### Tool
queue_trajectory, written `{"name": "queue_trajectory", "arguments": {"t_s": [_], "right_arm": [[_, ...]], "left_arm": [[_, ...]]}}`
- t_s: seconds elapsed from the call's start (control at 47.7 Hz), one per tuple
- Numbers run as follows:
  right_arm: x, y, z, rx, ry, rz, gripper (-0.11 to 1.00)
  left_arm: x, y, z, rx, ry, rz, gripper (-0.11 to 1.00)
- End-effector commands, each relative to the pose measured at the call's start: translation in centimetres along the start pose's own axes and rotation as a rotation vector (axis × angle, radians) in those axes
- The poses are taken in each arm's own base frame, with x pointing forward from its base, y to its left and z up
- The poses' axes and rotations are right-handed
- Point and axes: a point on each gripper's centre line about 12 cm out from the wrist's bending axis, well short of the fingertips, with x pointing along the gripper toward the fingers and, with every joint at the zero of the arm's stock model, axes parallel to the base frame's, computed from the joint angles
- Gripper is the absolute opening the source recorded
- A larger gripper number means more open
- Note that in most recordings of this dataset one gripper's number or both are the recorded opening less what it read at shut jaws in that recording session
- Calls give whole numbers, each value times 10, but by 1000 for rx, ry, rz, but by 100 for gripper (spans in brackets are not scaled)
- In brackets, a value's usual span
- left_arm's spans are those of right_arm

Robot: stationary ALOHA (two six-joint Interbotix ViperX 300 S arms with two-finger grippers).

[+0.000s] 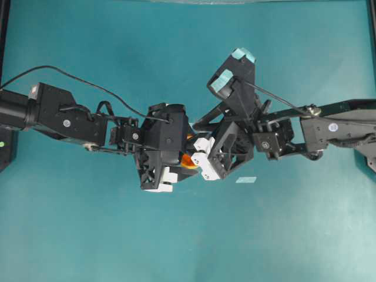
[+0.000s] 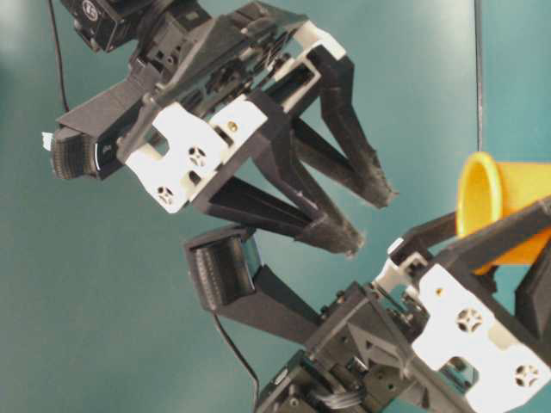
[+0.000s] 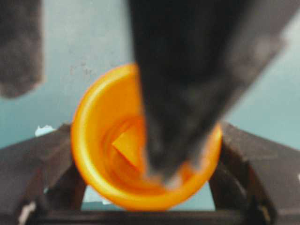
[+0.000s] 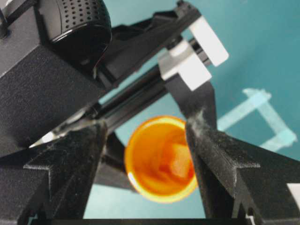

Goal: Hold the block with right arm and the cup with left arm, then put the block into the cup.
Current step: 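Open the right gripper to drop the cube into the cup, then pull the right gripper back away from the cup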

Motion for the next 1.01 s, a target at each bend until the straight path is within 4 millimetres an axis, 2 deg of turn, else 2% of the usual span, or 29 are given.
{"name": "queue_trajectory", "arguments": {"t_s": [0.0,0.293,0.524,0.713,0.985], "right_arm": [[-11,10,14,6,-39,38,68],[-11,8,11,-30,-36,31,68],[-13,4,4,-303,-16,-57,68],[-21,4,-12,-518,45,-122,68],[-33,0,-19,-528,77,-149,68]], "left_arm": [[-4,1,15,1,-43,1,69],[-4,1,15,-1,-44,1,69],[-4,1,15,0,-44,2,69],[-6,1,16,2,-48,1,69],[-6,1,17,2,-51,1,69]]}}
